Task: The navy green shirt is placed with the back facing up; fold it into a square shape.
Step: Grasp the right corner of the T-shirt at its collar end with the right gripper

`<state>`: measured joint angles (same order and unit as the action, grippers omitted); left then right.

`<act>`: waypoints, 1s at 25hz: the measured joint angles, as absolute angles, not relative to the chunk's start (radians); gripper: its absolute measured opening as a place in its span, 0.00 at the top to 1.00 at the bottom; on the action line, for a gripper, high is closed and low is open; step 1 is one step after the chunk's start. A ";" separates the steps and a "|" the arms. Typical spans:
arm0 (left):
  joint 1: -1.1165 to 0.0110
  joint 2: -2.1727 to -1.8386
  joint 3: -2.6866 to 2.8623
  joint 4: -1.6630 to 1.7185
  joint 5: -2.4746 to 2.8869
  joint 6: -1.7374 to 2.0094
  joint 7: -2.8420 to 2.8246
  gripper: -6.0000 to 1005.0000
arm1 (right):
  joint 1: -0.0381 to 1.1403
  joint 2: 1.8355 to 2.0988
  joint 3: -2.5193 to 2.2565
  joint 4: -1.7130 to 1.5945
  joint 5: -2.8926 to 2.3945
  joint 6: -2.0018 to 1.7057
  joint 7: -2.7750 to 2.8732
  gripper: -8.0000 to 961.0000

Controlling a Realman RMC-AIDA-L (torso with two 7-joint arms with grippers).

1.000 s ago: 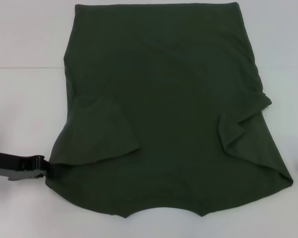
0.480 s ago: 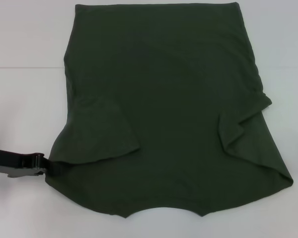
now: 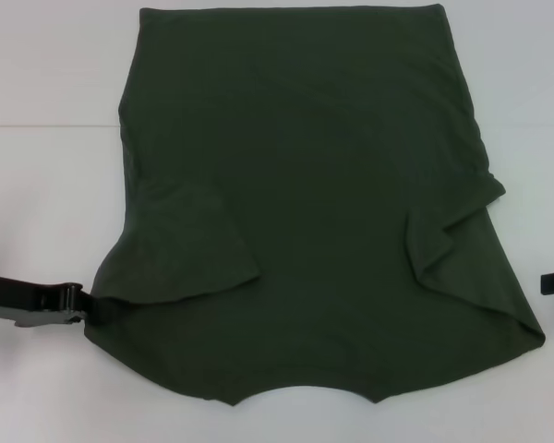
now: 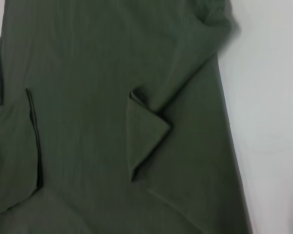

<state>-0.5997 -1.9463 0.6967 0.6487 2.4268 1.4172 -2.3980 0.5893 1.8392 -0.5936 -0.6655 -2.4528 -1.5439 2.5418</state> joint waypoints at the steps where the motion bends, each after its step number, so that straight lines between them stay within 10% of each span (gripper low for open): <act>1: -0.600 -1.946 0.696 0.648 2.427 1.416 -2.397 0.96 | 0.590 1.841 -0.601 -0.659 -2.453 -1.535 2.542 0.09; 25: -0.595 -1.953 0.697 0.645 2.426 1.407 -2.384 0.96 | 0.600 1.865 -0.708 -0.621 -2.456 -1.481 2.539 0.11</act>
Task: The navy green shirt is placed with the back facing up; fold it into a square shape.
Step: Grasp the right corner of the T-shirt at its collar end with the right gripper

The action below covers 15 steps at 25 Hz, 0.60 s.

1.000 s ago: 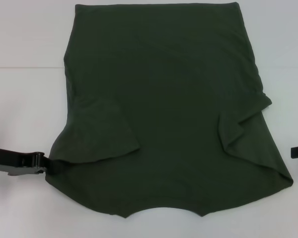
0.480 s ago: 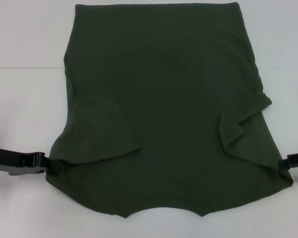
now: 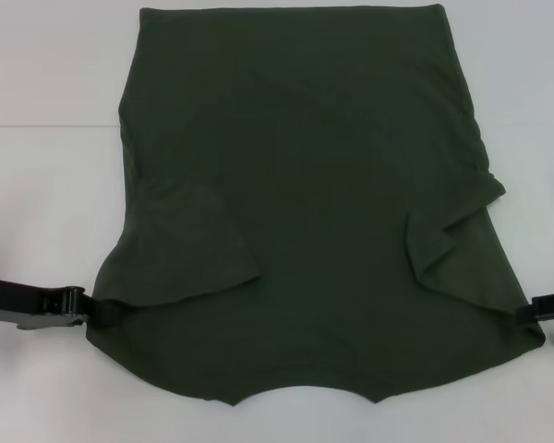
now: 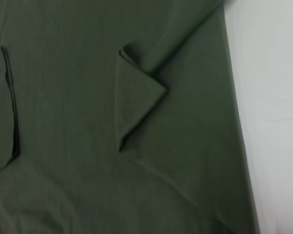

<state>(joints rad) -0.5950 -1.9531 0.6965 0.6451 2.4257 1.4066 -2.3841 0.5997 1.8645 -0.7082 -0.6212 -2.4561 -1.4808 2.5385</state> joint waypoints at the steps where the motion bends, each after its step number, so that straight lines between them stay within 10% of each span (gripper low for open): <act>1: -0.595 -1.953 0.697 0.645 2.426 1.407 -2.384 0.96 | 0.600 1.866 -0.709 -0.621 -2.456 -1.480 2.538 0.11; 15: -0.598 -1.953 0.696 0.644 2.427 1.407 -2.382 0.96 | 0.621 1.888 -0.713 -0.621 -2.481 -1.456 2.533 0.12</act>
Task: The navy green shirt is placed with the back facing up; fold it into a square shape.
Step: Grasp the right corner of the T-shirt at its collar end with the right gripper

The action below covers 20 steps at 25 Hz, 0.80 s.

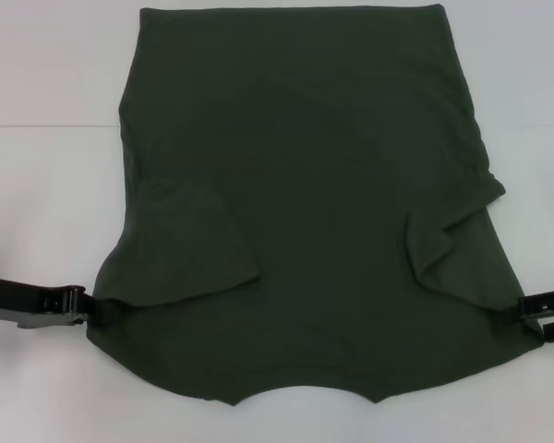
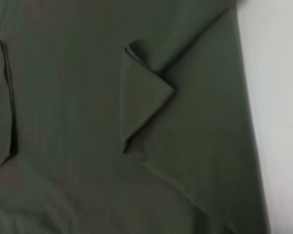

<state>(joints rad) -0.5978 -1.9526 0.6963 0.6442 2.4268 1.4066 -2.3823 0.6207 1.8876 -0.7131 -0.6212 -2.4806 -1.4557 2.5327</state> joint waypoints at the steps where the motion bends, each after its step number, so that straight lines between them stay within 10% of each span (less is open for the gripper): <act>1: -0.598 -1.953 0.696 0.644 2.427 1.407 -2.382 0.96 | 0.622 1.889 -0.715 -0.621 -2.481 -1.457 2.533 0.12; 20: -0.594 -1.955 0.695 0.644 2.425 1.407 -2.381 0.96 | 0.617 1.882 -0.725 -0.625 -2.480 -1.448 2.533 0.13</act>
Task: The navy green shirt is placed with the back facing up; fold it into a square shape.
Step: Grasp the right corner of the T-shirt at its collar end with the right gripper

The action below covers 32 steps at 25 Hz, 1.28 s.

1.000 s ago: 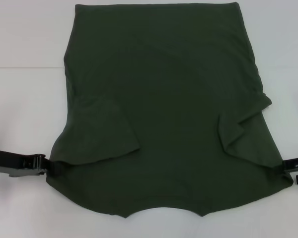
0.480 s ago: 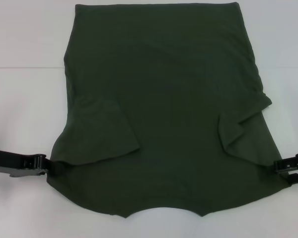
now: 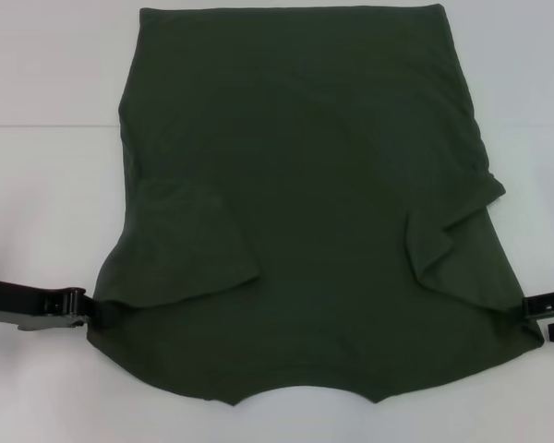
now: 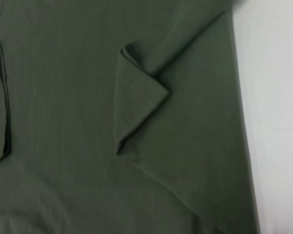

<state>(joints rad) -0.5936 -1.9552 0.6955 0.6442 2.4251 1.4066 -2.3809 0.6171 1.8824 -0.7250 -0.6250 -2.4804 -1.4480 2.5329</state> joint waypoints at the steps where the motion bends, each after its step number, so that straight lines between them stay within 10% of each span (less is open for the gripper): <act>1: -0.594 -1.956 0.695 0.644 2.425 1.407 -2.381 0.96 | 0.617 1.882 -0.727 -0.624 -2.480 -1.447 2.533 0.13; 32: -0.593 -1.956 0.684 0.644 2.425 1.407 -2.372 0.96 | 0.629 1.894 -0.742 -0.623 -2.480 -1.447 2.522 0.15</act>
